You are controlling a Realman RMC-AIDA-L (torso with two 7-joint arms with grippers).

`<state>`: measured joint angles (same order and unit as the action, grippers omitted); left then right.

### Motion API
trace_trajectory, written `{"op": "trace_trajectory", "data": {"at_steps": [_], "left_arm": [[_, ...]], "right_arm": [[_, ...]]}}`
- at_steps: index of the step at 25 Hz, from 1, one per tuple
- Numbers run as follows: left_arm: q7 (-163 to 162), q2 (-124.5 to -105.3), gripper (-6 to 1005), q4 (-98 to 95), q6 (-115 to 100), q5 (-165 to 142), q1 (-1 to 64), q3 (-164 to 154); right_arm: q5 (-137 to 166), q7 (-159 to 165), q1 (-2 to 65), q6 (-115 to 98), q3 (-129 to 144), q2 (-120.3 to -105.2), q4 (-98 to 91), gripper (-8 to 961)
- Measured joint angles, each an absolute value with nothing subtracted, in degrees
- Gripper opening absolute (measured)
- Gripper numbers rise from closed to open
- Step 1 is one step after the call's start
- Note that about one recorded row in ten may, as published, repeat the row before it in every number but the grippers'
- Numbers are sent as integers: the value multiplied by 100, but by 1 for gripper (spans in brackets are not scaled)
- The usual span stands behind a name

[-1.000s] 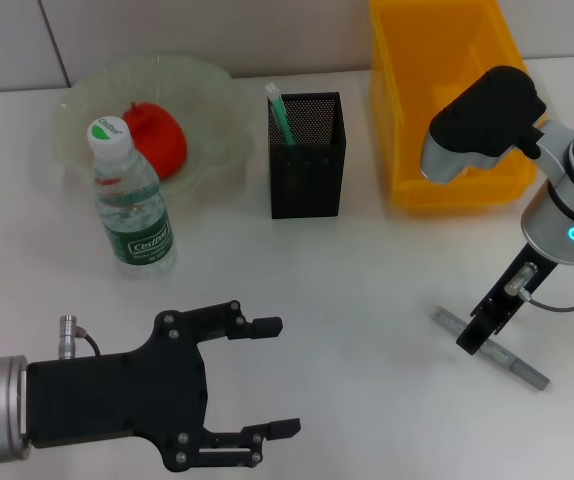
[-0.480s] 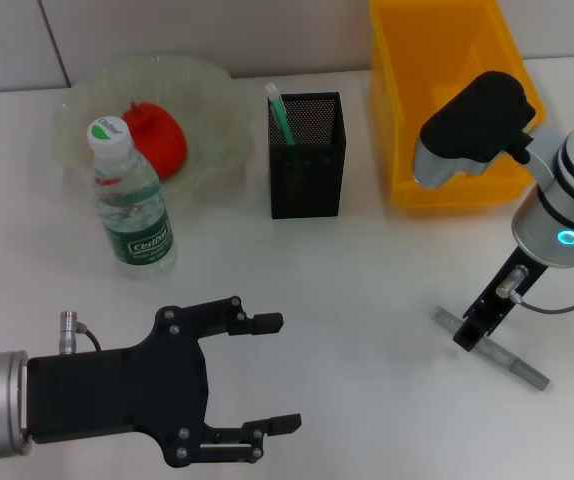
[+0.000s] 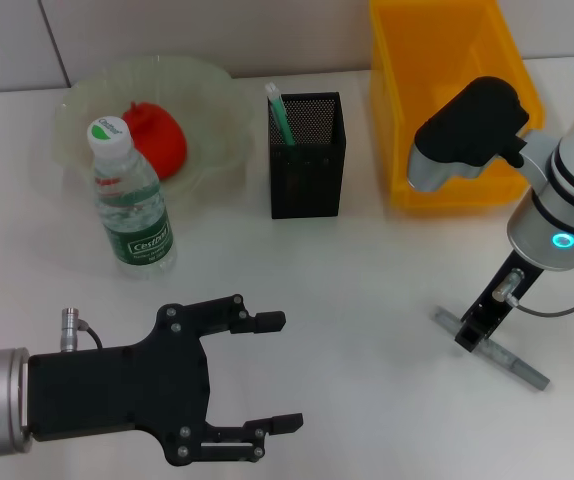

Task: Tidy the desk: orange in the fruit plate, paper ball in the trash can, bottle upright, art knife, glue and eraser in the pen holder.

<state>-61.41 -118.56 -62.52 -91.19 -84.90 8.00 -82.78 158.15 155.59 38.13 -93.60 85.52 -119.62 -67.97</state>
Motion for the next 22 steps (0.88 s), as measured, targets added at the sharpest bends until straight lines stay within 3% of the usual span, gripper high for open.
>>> {"op": "trace_trajectory", "data": {"at_steps": [8,17,22], "left_arm": [[-6144,-11856,787,-6237,-9132,-8490,836,-8279],[-6143,-11847,787,-6225,-9132,-8490,845,-8275],[-6140,-11844,787,-6216,-9132,-8490,844,-8269]], "right_arm": [[15760,15564,3858,-9296,8552,-11962,-6688,399],[15730,15565,3969,-9294,8548,-11961,-6497,380],[15706,15565,4067,-9292,8527,-11961,-6320,241]]}}
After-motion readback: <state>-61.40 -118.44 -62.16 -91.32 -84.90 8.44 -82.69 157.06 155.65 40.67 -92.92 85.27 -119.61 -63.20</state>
